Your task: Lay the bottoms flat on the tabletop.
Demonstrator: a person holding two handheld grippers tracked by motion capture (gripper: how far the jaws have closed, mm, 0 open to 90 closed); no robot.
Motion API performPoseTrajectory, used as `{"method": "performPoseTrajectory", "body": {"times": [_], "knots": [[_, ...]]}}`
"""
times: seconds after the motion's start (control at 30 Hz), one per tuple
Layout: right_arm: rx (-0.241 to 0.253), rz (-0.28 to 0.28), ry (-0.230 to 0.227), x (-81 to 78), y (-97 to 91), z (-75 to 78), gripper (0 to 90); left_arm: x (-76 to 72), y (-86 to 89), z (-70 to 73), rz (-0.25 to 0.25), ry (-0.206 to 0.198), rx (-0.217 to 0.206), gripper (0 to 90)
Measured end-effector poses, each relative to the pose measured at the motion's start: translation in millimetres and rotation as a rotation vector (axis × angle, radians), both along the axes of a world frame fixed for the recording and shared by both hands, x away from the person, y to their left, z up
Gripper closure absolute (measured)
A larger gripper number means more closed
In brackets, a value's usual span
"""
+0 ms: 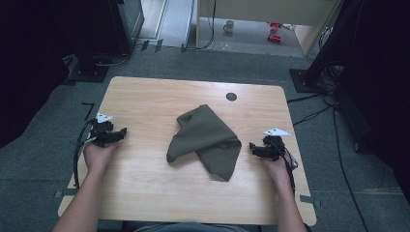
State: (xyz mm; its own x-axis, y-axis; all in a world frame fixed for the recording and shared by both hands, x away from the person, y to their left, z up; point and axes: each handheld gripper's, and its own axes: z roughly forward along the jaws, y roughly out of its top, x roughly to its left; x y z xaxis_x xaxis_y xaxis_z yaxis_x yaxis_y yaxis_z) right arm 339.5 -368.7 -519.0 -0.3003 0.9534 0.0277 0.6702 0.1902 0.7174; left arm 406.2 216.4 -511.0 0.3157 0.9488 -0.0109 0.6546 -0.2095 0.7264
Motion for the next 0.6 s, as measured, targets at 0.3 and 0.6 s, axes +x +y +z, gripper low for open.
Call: {"method": "performPoseTrajectory", "body": {"times": [0.3,0.6], "knots": [[0.033,-0.006,-0.023,-5.4,-1.1,10.8,31.5,-0.3,-0.7,6.2,-0.038,0.044,-0.081,44.9],[0.087,0.044,0.038,-2.8,2.3,17.0,35.1,-4.5,-11.4,14.3,-0.101,0.042,-0.126,45.3]]}}
